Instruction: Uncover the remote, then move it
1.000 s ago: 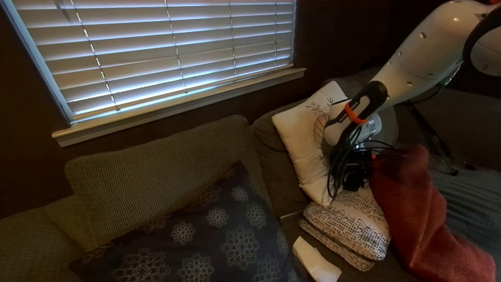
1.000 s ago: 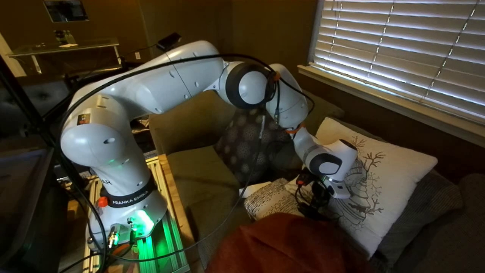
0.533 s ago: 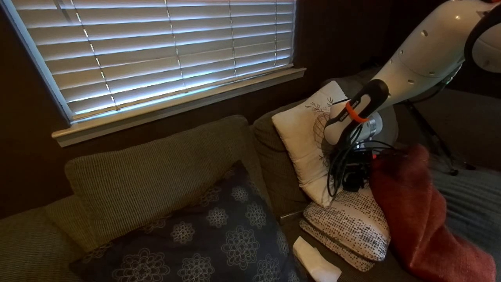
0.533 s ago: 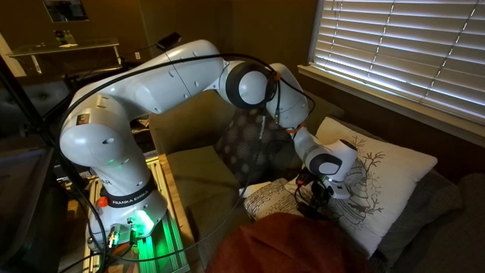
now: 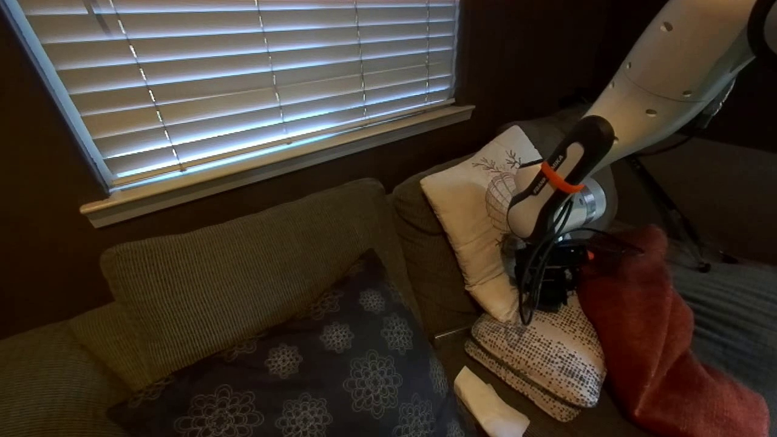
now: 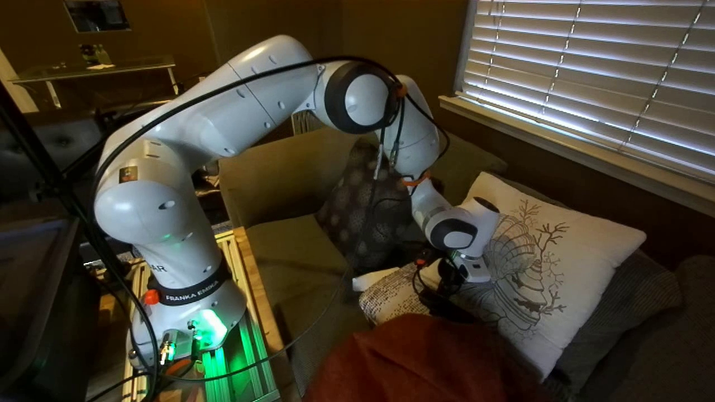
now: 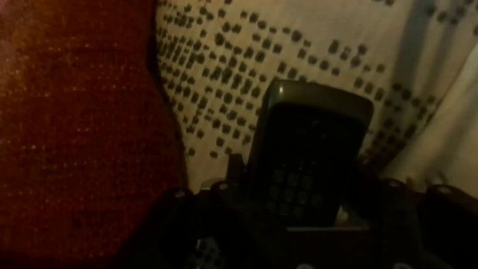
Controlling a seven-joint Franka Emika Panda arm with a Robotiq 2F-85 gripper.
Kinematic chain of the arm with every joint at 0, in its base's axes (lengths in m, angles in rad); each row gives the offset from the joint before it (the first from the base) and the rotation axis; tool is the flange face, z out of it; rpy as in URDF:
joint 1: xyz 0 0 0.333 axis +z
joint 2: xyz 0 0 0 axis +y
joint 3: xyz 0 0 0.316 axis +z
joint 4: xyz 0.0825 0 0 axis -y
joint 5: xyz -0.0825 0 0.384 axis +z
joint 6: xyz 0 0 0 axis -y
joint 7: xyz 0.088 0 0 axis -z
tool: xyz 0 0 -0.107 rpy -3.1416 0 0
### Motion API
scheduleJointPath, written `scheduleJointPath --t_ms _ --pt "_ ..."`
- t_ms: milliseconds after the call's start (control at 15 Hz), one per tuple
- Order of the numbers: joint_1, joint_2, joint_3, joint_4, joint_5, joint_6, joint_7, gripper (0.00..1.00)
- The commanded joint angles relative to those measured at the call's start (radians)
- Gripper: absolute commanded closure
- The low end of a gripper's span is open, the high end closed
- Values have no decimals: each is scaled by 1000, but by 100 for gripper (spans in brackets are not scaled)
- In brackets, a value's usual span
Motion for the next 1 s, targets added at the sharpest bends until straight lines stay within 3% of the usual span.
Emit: scheduleJointPath --t_ms 0,400,933 --pt "77 -91 8 -206 -25 117 5 60" --pt "238 -133 -41 -351 -109 178 21 60" --pt "389 -137 -105 -425 -316 206 -25 60"
